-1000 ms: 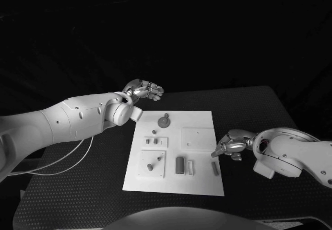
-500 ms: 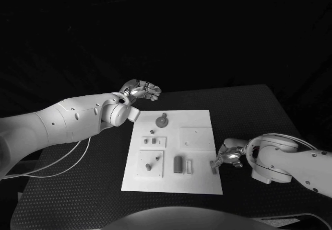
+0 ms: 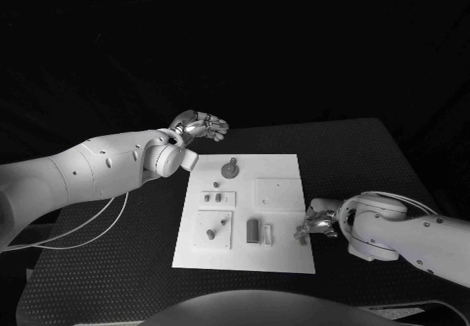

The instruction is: Assemble the parts on the task board

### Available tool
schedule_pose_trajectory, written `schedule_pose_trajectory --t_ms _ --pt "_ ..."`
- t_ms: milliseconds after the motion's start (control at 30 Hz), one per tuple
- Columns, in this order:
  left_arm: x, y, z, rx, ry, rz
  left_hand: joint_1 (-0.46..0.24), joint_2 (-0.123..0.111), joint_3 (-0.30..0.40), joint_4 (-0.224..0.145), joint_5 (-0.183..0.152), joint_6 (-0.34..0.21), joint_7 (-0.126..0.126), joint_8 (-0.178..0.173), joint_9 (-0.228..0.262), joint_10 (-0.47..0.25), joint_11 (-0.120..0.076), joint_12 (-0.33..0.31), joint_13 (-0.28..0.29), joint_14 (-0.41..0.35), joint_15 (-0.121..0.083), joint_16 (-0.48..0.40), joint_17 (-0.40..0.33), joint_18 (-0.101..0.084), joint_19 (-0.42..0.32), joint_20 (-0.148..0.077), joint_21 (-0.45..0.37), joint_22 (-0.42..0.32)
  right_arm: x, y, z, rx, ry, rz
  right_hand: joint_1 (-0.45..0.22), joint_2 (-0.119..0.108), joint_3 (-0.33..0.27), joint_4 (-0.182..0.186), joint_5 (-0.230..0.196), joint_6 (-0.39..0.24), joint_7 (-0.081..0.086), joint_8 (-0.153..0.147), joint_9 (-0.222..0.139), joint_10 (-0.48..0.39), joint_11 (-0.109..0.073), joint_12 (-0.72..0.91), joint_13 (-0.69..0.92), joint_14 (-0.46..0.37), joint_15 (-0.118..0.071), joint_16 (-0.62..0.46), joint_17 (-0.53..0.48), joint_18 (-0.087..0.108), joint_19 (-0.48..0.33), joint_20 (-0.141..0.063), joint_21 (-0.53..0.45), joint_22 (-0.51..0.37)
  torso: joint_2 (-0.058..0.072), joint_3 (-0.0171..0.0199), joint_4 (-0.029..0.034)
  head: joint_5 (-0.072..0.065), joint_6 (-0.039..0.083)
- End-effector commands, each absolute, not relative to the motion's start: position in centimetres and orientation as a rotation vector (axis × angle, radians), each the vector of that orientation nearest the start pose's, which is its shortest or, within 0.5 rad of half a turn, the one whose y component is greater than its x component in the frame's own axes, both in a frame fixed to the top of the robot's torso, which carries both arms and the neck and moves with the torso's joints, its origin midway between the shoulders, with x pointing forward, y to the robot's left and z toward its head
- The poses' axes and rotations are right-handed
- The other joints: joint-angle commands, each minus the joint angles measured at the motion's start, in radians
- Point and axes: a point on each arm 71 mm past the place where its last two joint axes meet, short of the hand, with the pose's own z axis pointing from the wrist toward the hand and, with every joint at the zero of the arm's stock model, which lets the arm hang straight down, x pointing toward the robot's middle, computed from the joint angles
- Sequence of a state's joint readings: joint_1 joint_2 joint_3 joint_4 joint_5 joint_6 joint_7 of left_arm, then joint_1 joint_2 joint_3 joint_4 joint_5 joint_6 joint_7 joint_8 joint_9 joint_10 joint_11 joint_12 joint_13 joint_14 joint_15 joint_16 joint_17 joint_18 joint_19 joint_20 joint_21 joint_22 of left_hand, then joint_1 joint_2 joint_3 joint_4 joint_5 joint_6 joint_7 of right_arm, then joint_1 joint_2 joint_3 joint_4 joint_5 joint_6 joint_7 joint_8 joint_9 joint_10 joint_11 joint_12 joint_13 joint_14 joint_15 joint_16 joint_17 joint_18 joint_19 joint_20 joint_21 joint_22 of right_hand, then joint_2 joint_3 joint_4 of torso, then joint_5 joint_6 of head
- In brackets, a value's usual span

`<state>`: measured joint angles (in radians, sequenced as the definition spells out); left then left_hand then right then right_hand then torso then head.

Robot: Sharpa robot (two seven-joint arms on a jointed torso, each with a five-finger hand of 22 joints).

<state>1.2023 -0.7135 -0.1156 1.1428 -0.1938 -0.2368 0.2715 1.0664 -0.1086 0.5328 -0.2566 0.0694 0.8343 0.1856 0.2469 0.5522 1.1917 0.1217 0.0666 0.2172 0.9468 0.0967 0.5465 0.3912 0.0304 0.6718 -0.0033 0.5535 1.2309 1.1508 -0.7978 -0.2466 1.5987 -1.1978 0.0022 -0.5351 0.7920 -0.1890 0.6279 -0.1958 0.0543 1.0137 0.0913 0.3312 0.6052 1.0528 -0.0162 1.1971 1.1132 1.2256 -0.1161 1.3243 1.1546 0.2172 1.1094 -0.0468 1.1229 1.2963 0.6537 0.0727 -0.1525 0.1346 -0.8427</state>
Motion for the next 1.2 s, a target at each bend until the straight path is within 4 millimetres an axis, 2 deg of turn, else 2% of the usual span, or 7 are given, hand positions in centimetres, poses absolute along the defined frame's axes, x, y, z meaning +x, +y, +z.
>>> schedule_pose_trajectory --t_ms 33,533,700,867,967,1100,1200 --pt "54.1 25.6 -22.8 -1.002 1.579 -1.226 -0.01 -0.001 -0.001 0.007 -0.005 -0.01 0.0 0.006 0.0 -0.006 0.001 0.005 -0.001 0.001 0.008 -0.004 0.001 0.009 -0.002 0.008 -0.007 0.001 41.0 -18.2 -30.8 -0.072 2.386 0.283 -0.006 0.004 0.0 0.005 -0.006 0.006 0.0 -0.004 -0.005 0.006 -0.001 0.004 0.001 0.006 -0.001 0.005 0.002 0.045 0.007 -0.003 0.004 -0.001 0.0 -0.0002 -0.0003 0.002 -0.004" --pt "54.0 25.7 -22.8 -1.003 1.584 -1.226 -0.011 -0.001 -0.001 0.008 -0.005 -0.01 0.0 0.006 0.0 -0.007 0.001 0.005 -0.002 0.001 0.008 -0.005 0.003 0.009 -0.002 0.008 -0.008 0.002 40.4 -15.9 -31.6 -0.395 2.222 0.165 0.044 0.015 0.035 -0.025 -0.006 0.008 -0.002 -0.006 0.001 0.009 -0.003 -0.001 0.007 0.005 -0.002 0.0 0.002 0.045 0.005 -0.006 0.009 0.001 -0.001 -0.0006 -0.0011 0.005 -0.01" --pt "54.0 25.7 -22.8 -1.004 1.585 -1.225 -0.011 -0.001 -0.001 0.008 -0.005 -0.01 0.0 0.006 0.0 -0.007 0.001 0.005 -0.002 0.001 0.008 -0.005 0.003 0.009 -0.002 0.008 -0.008 0.002 40.2 -15.6 -31.7 -0.423 2.224 0.16 0.072 0.017 0.061 -0.037 -0.006 0.008 -0.001 -0.008 0.002 0.01 -0.002 -0.005 0.008 0.003 -0.002 -0.004 -0.001 0.045 0.005 -0.005 0.009 0.001 -0.001 0.0003 -0.0004 0.007 -0.012" --pt "54.0 25.7 -22.8 -1.004 1.586 -1.225 -0.012 0.0 -0.001 0.009 -0.005 -0.01 0.0 0.006 0.0 -0.007 0.001 0.005 -0.002 0.001 0.008 -0.005 0.004 0.009 -0.002 0.008 -0.008 0.003 40.1 -15.5 -31.7 -0.427 2.229 0.156 0.08 0.019 0.069 -0.041 -0.006 0.008 -0.001 -0.009 0.003 0.011 -0.002 -0.006 0.009 0.003 -0.001 -0.006 -0.001 0.045 0.005 -0.003 0.009 0.001 -0.001 -0.0018 -0.0015 0.008 -0.012" --pt "54.0 25.7 -22.8 -1.005 1.586 -1.225 -0.012 0.0 -0.001 0.009 -0.005 -0.01 0.0 0.006 0.0 -0.007 0.001 0.005 -0.002 0.001 0.008 -0.006 0.004 0.009 -0.002 0.008 -0.008 0.003 40.0 -15.3 -31.8 -0.434 2.233 0.159 0.08 0.019 0.069 -0.041 -0.005 0.008 0.0 -0.009 0.003 0.011 -0.002 -0.006 0.009 0.002 -0.001 -0.006 -0.002 0.045 0.005 -0.003 0.01 0.001 -0.001 -0.0005 -0.0017 0.008 -0.013" --pt "54.0 25.8 -22.8 -1.005 1.586 -1.224 -0.013 0.0 -0.001 0.01 -0.005 -0.01 0.001 0.006 0.0 -0.007 0.001 0.005 -0.002 0.001 0.009 -0.006 0.005 0.009 -0.002 0.008 -0.009 0.003 39.9 -15.4 -31.8 -0.413 2.245 0.173 0.079 0.021 0.071 -0.04 -0.005 0.008 0.0 -0.01 0.003 0.011 -0.001 -0.007 0.009 0.0 -0.001 -0.008 -0.004 0.045 0.004 -0.002 0.009 0.001 -0.001 -0.0006 -0.0014 0.009 -0.013" --pt "54.0 25.7 -22.8 -1.005 1.586 -1.224 -0.014 0.001 -0.001 0.011 -0.005 -0.01 0.001 0.006 0.0 -0.007 0.001 0.005 -0.002 0.001 0.009 -0.006 0.005 0.009 -0.002 0.008 -0.009 0.003 39.7 -15.7 -31.9 -0.347 2.291 0.211 0.083 0.048 0.094 -0.035 -0.003 0.01 0.001 -0.014 0.001 0.013 0.0 -0.012 0.01 0.001 0.001 -0.012 -0.004 0.045 0.003 0.003 0.008 0.0 -0.001 -0.0009 -0.0002 0.01 -0.013"
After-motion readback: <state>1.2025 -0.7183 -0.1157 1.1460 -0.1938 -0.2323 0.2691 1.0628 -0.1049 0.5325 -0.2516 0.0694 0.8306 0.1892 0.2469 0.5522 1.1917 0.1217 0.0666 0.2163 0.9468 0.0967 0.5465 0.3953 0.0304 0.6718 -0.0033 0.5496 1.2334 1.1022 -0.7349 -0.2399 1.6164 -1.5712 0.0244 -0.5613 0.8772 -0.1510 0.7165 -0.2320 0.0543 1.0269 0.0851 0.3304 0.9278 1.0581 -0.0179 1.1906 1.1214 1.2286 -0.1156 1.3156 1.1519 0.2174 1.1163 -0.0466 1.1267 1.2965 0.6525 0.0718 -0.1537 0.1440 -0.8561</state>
